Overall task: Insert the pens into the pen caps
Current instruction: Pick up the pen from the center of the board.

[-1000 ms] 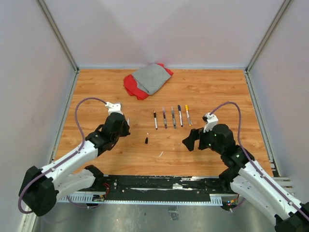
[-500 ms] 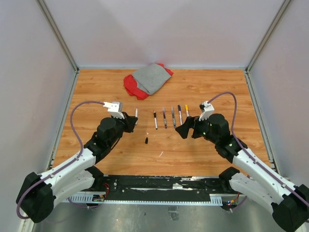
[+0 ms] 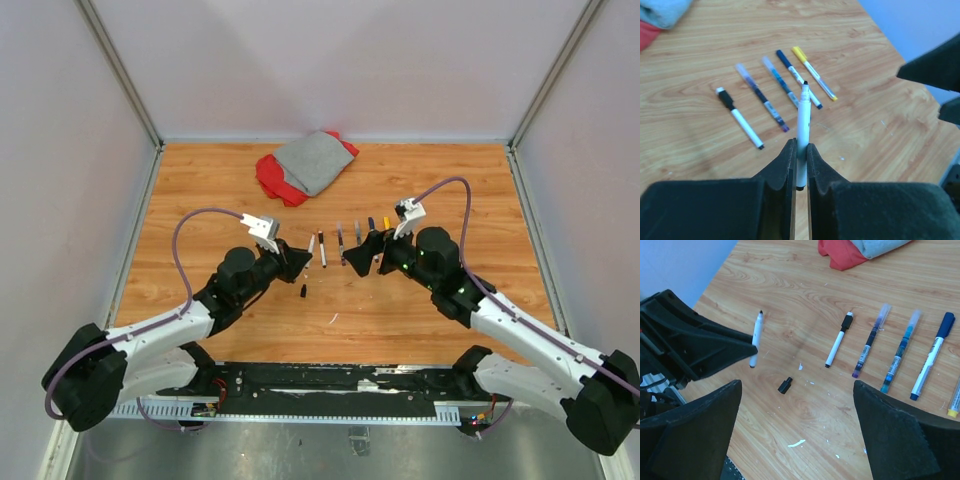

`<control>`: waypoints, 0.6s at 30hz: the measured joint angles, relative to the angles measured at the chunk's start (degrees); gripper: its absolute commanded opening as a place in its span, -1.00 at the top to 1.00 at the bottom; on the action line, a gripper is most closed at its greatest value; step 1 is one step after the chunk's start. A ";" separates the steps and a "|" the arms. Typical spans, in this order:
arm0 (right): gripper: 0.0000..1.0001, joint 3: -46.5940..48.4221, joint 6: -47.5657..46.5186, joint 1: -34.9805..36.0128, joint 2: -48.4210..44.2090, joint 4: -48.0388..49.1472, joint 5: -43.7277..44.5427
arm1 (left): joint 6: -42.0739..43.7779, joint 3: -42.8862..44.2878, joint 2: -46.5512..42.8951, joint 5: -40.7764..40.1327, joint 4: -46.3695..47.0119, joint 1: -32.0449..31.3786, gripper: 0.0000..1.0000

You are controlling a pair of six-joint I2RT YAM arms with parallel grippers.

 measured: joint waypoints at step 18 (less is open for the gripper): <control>-0.43 -1.42 0.70 3.63 0.26 8.44 6.14 | 2.36 0.00 6.86 1.75 5.57 -6.45 0.99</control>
